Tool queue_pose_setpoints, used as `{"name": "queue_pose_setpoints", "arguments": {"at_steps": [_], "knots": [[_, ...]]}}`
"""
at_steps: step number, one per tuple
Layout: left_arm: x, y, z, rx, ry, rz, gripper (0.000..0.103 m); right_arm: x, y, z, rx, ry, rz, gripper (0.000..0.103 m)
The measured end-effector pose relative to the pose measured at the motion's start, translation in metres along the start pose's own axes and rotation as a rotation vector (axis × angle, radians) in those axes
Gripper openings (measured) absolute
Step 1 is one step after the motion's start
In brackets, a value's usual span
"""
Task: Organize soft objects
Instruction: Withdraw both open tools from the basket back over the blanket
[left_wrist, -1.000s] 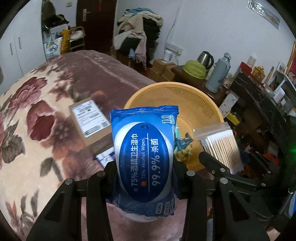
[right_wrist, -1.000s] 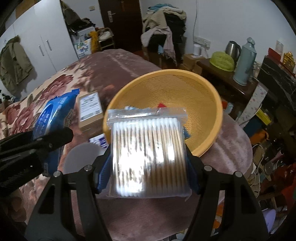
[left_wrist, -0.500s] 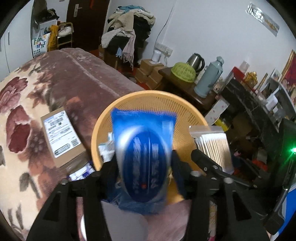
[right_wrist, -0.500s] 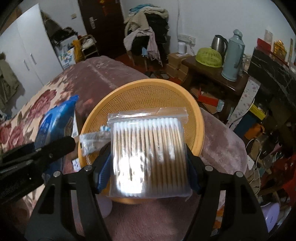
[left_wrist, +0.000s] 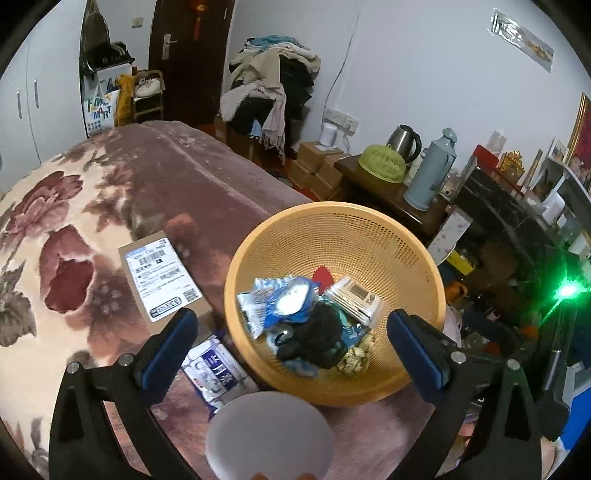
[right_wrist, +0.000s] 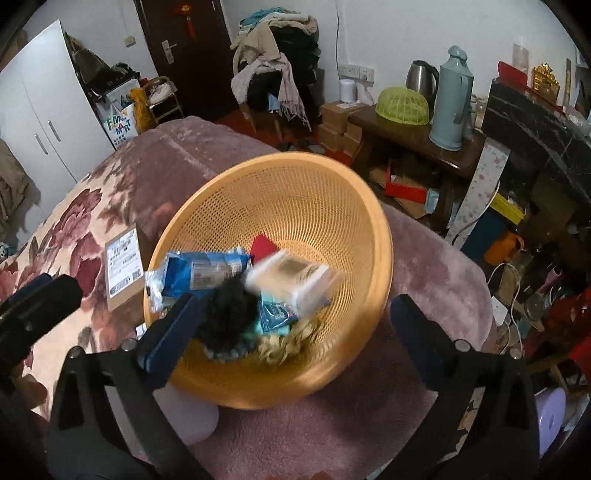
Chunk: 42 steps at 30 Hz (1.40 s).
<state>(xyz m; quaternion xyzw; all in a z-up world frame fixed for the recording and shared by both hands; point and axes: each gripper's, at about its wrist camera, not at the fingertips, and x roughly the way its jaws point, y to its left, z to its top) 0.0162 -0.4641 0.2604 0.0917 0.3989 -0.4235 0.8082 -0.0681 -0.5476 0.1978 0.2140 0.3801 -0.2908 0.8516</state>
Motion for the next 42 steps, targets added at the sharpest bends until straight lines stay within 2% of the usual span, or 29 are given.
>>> {"name": "queue_pose_setpoints", "arguments": {"at_steps": [19,24,34,42], "knots": [[-0.001,0.020,-0.021,-0.054,0.025,0.002,0.102,-0.008,0.012,-0.013,-0.030,0.000,-0.026,0.103],[0.005,0.019,-0.025,-0.045,0.059,-0.003,0.102,-0.010,0.015,-0.015,-0.039,0.001,-0.031,0.103],[0.004,0.025,-0.035,-0.043,0.063,0.076,0.102,-0.015,0.019,-0.017,-0.059,-0.015,-0.040,0.103],[-0.010,0.030,-0.043,-0.048,0.027,0.118,0.102,-0.019,0.027,-0.021,-0.064,-0.024,-0.055,0.103]]}}
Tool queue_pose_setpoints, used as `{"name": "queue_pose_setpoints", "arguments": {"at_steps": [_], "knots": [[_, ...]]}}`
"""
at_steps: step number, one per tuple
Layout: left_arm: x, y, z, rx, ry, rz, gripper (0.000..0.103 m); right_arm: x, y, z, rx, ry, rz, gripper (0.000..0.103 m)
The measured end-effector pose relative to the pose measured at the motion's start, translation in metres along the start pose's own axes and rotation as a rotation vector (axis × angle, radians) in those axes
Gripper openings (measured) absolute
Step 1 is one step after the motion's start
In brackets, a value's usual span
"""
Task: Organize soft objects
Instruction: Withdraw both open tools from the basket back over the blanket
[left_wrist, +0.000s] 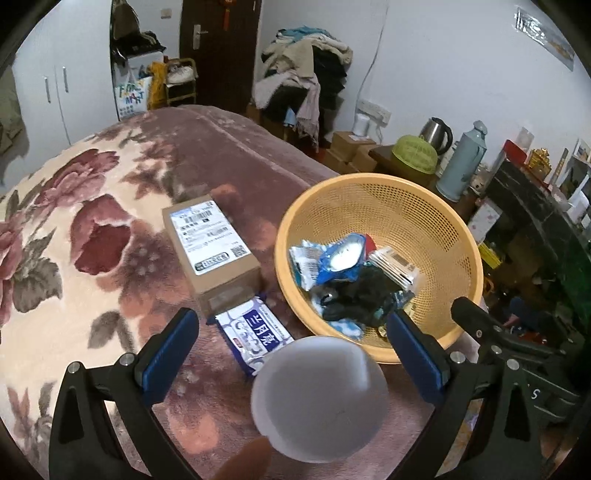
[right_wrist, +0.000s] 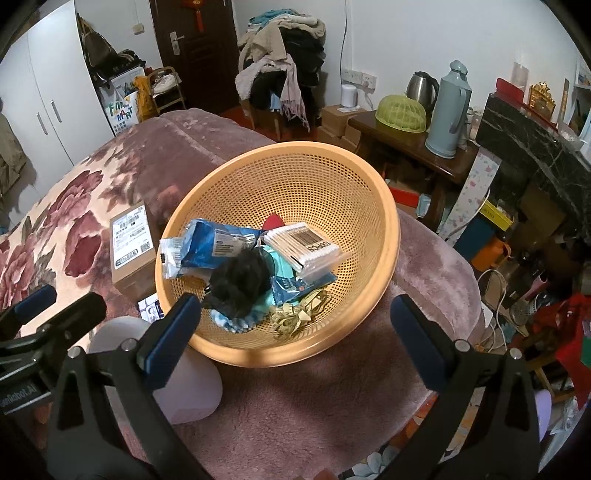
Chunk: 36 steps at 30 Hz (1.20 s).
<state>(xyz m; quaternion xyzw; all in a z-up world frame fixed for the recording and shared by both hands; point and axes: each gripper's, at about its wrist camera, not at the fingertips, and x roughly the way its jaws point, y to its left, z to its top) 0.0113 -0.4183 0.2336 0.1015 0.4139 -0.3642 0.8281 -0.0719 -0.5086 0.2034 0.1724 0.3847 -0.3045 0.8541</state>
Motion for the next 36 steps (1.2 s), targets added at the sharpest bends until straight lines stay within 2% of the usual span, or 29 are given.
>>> {"name": "queue_pose_setpoints", "arguments": {"at_steps": [8,17,36], "knots": [[-0.010,0.014,-0.005,-0.031,-0.001,-0.016,0.102,-0.012,0.015,-0.006,-0.027,-0.022,0.002,0.103],[-0.025,0.031,-0.018,-0.037,-0.013,0.008,0.102,-0.023,0.032,-0.012,-0.052,-0.035,0.011,0.103],[-0.047,0.086,-0.065,-0.099,-0.018,0.065,0.102,-0.041,0.076,-0.049,-0.137,-0.046,0.057,0.103]]}}
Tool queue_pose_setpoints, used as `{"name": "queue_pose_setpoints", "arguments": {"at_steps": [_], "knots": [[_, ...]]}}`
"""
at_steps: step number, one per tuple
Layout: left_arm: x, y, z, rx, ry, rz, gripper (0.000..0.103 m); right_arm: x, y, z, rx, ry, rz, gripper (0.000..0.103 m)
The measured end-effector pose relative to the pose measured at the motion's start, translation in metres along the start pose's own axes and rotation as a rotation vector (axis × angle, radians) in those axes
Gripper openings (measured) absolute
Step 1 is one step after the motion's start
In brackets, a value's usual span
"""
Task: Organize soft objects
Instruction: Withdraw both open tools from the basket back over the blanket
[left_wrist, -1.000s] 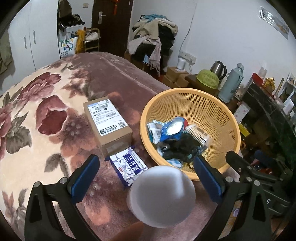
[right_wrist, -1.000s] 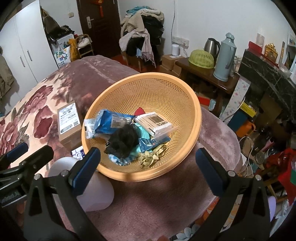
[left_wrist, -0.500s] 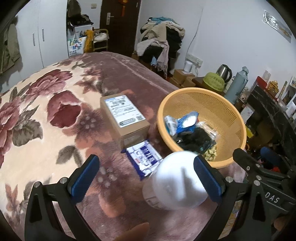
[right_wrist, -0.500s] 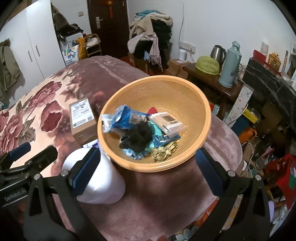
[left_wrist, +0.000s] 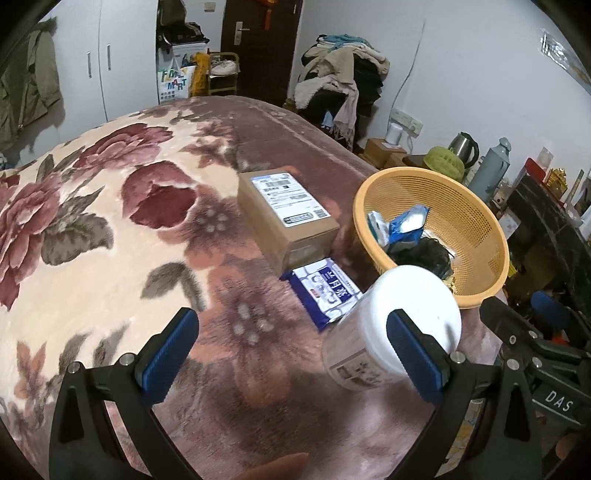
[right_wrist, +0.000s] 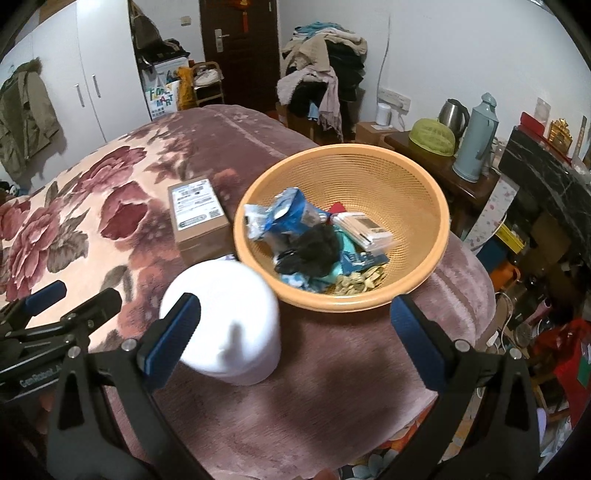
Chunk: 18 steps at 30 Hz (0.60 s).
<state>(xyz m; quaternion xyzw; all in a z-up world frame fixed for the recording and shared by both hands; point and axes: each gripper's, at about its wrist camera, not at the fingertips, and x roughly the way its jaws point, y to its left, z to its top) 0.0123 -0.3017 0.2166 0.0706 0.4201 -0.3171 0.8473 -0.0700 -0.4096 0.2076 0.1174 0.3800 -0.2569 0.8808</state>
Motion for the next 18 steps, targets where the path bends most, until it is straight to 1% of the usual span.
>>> {"name": "queue_pose_setpoints", "arguments": {"at_steps": [13,18], "knots": [[-0.023,0.025,-0.018,-0.020,-0.022,0.013,0.101,-0.017,0.035,-0.016,-0.046,-0.016,0.053,0.103],[-0.030,0.046,-0.037,-0.031,-0.028,0.028,0.101,-0.022,0.051,-0.026,-0.066,-0.019,0.083,0.103]]}}
